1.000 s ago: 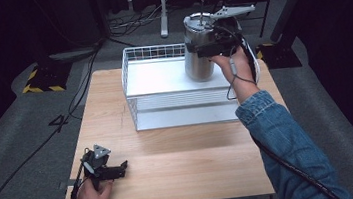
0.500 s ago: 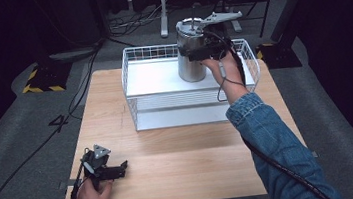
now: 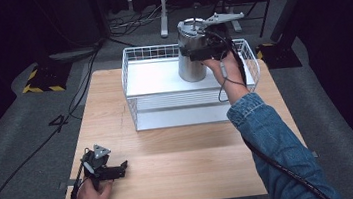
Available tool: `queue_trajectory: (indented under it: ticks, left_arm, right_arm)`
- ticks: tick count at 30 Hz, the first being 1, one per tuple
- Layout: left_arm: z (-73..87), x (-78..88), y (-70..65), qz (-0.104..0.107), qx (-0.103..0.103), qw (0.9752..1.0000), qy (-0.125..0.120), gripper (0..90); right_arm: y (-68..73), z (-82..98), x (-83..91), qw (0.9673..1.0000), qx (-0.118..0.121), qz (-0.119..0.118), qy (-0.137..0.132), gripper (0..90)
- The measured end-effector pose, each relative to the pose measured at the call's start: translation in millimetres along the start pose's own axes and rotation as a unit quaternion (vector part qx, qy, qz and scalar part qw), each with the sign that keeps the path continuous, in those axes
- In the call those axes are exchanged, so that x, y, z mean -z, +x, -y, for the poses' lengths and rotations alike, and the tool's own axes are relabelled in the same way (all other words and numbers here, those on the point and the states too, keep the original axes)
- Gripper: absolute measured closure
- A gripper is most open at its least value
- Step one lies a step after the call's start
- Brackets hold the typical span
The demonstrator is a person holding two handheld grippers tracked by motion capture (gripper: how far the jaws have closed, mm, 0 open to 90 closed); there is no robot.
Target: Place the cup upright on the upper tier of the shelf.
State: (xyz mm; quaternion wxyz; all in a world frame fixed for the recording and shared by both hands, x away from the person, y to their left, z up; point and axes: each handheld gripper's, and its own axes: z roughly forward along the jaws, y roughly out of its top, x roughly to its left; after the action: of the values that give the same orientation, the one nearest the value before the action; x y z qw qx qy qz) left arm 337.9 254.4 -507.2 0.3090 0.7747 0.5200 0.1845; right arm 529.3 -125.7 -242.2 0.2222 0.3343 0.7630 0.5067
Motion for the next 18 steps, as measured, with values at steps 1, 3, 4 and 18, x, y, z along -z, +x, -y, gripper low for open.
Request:
queue_trajectory:
  ticks: [1,3,4,18]
  left_arm:
    - [0.0,0.0,0.0,0.000,0.000,1.0000,0.000,1.3]
    - [0.0,0.0,0.0,0.000,0.000,1.0000,0.000,1.3]
    - [0.0,0.0,0.0,0.000,0.000,1.0000,0.000,1.3]
    - [-0.1,0.1,0.2,-0.001,-0.002,1.0000,0.000,1.3]
  right_arm:
    - [-0.2,0.0,0.0,1.0000,0.000,-0.001,0.000,3.4]
    - [-0.3,-0.2,0.0,1.0000,0.001,-0.001,0.001,3.3]
    - [-0.3,-0.3,-0.1,1.0000,0.000,-0.001,0.002,3.1]
    - [0.9,-2.2,1.2,0.9999,0.004,0.009,-0.003,0.0]
